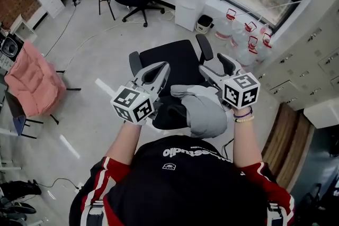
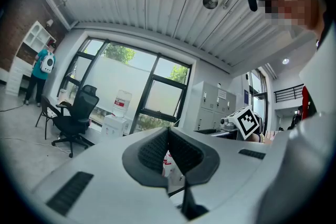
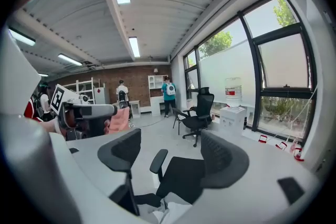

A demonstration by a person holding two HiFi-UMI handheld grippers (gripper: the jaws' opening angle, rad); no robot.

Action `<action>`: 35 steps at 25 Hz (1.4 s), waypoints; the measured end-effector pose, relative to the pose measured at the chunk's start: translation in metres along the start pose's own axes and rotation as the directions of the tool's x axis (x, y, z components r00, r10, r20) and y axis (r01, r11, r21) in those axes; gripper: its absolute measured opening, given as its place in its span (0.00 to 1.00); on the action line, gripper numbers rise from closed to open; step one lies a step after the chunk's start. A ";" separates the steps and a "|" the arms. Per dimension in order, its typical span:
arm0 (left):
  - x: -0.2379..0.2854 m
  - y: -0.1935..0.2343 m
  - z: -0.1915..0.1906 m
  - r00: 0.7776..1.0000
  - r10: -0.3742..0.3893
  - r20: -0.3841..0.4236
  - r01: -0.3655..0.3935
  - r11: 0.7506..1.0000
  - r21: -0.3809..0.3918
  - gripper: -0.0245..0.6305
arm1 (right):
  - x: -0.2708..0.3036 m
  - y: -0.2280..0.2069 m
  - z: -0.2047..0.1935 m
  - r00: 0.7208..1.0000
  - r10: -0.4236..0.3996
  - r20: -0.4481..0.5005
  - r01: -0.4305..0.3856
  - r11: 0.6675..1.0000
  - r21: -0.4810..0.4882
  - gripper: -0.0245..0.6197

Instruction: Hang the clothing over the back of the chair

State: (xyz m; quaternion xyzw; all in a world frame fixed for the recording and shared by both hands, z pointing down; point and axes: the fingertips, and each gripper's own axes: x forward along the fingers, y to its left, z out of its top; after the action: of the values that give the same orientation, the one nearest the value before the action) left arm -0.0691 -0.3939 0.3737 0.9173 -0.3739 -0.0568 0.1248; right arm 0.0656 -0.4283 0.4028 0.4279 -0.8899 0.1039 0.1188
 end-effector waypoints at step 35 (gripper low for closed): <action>-0.004 -0.021 0.001 1.000 0.015 -0.002 -0.015 0.998 0.053 0.07 | -0.028 0.039 0.026 0.969 0.025 0.246 -0.028 1.000 0.009 0.18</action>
State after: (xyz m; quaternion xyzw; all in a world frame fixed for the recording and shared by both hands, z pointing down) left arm -0.0583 -0.3769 0.3670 0.9175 -0.3821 -0.0448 0.1013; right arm 0.0488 -0.3914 0.3666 0.4265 -0.9027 0.0571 0.0038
